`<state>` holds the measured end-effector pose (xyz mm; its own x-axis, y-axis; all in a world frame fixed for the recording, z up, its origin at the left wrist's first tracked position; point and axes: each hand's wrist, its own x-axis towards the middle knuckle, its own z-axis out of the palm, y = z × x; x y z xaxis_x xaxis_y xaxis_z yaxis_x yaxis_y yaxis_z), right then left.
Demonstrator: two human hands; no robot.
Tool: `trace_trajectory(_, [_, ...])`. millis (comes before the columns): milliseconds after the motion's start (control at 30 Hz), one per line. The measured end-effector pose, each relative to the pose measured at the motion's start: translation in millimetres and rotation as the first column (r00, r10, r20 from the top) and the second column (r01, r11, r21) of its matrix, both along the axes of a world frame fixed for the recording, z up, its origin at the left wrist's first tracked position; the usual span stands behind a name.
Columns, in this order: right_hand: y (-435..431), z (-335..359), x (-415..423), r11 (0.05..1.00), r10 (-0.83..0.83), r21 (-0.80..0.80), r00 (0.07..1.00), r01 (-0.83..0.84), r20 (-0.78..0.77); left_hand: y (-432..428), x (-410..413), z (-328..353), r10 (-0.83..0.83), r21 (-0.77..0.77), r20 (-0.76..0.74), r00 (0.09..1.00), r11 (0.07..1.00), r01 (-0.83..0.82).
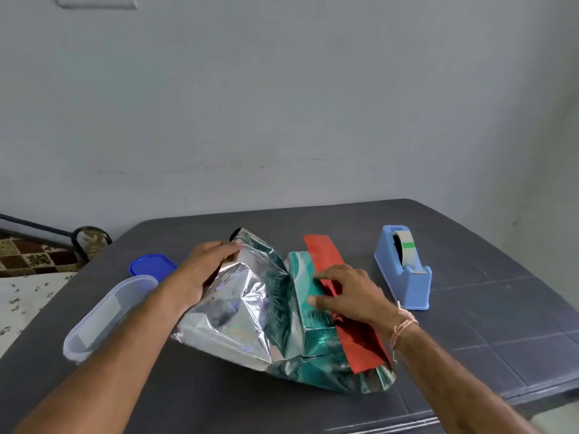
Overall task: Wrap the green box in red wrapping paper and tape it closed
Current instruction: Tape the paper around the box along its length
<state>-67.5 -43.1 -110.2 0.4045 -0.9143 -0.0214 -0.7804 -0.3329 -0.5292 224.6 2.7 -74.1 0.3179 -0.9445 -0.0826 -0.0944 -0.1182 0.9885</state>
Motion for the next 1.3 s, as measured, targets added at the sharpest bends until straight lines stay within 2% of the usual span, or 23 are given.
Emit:
trace_trajectory(67, [-5, 0, -4, 0.998, -0.038, 0.063, 0.974, 0.024, 0.222, -12, -23, 15, -0.052, 0.038, -0.054, 0.997, 0.998, 0.054])
trace_trajectory(133, [-8, 2, -8, 0.986, -0.097, 0.162, 0.887, 0.026, 0.451, -24, -44, 22, -0.128, 0.117, -0.129, 0.983, 0.983, 0.143])
trace_trajectory(200, [-7, 8, -14, 0.975, -0.157, 0.219, 0.801, 0.034, 0.578, -37, -67, 27, -0.211, 0.201, -0.188, 0.959, 0.948, 0.248])
trace_trajectory(367, [-6, 21, -30, 0.971, -0.222, 0.211, 0.735, 0.109, 0.641, -65, -109, 39, -0.381, 0.308, -0.056, 0.923, 0.872, 0.379])
trace_trajectory(533, [-11, 31, -32, 0.915, -0.328, 0.397, 0.706, 0.073, 0.627, -70, -121, 50, -0.637, 0.318, 0.004, 0.771, 0.732, 0.603])
trace_trajectory(600, [-17, 30, -32, 0.894, -0.367, 0.438, 0.706, 0.090, 0.605, -69, -119, 52, -0.693, 0.288, -0.060, 0.718, 0.677, 0.678])
trace_trajectory(667, [-23, 28, -29, 0.878, -0.396, 0.468, 0.698, 0.098, 0.597, -68, -115, 48, -0.700, 0.229, -0.189, 0.689, 0.651, 0.724])
trace_trajectory(733, [-31, 27, -26, 0.862, -0.424, 0.497, 0.685, 0.103, 0.593, -66, -112, 44, -0.668, 0.171, -0.334, 0.666, 0.652, 0.739])
trace_trajectory(800, [-38, 25, -24, 0.844, -0.446, 0.530, 0.654, 0.080, 0.611, -61, -113, 46, -0.632, 0.112, -0.416, 0.655, 0.679, 0.726])
trace_trajectory(833, [-41, 25, -23, 0.838, -0.448, 0.543, 0.643, 0.058, 0.622, -56, -115, 48, -0.625, 0.086, -0.397, 0.672, 0.704, 0.705])
trace_trajectory(867, [-43, 24, -22, 0.830, -0.452, 0.555, 0.638, 0.045, 0.624, -51, -117, 48, -0.615, 0.069, -0.302, 0.728, 0.747, 0.661])
trace_trajectory(933, [-49, 22, -23, 0.817, -0.471, 0.575, 0.630, 0.048, 0.618, -34, -120, 44, -0.542, 0.064, 0.093, 0.835, 0.840, 0.538])
trace_trajectory(967, [-52, 20, -24, 0.812, -0.483, 0.582, 0.621, 0.053, 0.617, -26, -117, 37, -0.487, 0.058, 0.279, 0.828, 0.869, 0.492])
trace_trajectory(1000, [-53, 18, -25, 0.807, -0.493, 0.589, 0.610, 0.054, 0.620, -17, -113, 28, -0.460, 0.058, 0.391, 0.797, 0.877, 0.477])
trace_trajectory(1067, [-56, 16, -27, 0.796, -0.517, 0.602, 0.588, 0.064, 0.622, 0, -104, 7, -0.485, 0.090, 0.431, 0.761, 0.862, 0.499])
trace_trajectory(1133, [-56, 14, -29, 0.792, -0.536, 0.605, 0.565, 0.080, 0.627, 19, -104, -8, -0.538, 0.073, 0.336, 0.774, 0.834, 0.548])
trace_trajectory(1200, [-57, 11, -29, 0.790, -0.549, 0.606, 0.542, 0.091, 0.635, 35, -111, -18, -0.526, 0.029, 0.323, 0.787, 0.836, 0.547])
trace_trajectory(1300, [-54, 6, -29, 0.791, -0.553, 0.606, 0.515, 0.080, 0.655, 47, -123, -30, -0.355, -0.058, 0.507, 0.786, 0.895, 0.441])
